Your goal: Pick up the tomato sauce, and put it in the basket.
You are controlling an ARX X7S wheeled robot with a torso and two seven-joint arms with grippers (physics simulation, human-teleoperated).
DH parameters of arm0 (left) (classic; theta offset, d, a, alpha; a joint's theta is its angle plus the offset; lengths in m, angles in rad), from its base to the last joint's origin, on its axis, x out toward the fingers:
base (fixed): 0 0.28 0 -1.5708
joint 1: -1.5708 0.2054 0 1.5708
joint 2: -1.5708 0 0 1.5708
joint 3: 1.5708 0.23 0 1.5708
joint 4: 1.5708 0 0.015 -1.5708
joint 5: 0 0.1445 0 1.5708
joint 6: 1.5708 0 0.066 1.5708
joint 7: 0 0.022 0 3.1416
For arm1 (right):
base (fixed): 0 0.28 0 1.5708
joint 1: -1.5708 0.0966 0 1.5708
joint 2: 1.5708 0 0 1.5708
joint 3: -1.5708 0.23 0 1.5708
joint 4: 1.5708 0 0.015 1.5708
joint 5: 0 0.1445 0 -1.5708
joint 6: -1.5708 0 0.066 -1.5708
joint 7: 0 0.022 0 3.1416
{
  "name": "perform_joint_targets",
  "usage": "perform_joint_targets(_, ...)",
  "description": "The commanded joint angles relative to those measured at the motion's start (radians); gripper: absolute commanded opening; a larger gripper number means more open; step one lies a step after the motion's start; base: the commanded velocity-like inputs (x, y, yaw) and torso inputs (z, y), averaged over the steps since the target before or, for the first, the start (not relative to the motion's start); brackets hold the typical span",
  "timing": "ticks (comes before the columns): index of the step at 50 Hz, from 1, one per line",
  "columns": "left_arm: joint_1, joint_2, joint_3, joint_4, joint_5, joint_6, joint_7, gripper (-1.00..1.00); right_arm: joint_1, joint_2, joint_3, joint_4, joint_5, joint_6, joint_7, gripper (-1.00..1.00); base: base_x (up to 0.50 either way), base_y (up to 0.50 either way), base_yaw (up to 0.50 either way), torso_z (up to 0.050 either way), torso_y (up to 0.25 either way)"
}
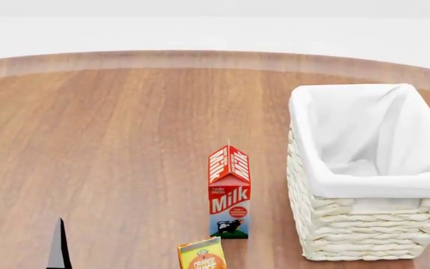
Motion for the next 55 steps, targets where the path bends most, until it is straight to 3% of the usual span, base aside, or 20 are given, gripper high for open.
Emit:
perform_joint_targets(1, -0.002, -0.007, 0.008, -0.001, -0.005, -0.002, -0.008, 1.00, 0.008, 0.001, 0.014, -0.026, 0.058, 0.102, 0.029, 1.00, 0.00, 0.00, 0.00, 0.000, 0.000)
perform_joint_targets(21, -0.004, -0.018, 0.020, -0.003, -0.012, 0.002, -0.021, 1.00, 0.059, -0.024, 0.001, 0.062, 0.135, 0.152, -0.008, 1.00, 0.00, 0.00, 0.00, 0.000, 0.000)
perform_joint_targets(24, -0.003, -0.019, 0.022, -0.004, -0.012, 0.003, -0.022, 1.00, 0.053, 0.002, 0.003, -0.013, 0.153, 0.216, 0.010, 1.00, 0.00, 0.00, 0.00, 0.000, 0.000)
perform_joint_targets(55, -0.008, -0.033, 0.038, -0.007, -0.025, 0.006, -0.037, 1.00, 0.156, 0.000, -0.001, 0.001, 0.264, 0.396, -0.005, 1.00, 0.00, 0.00, 0.00, 0.000, 0.000)
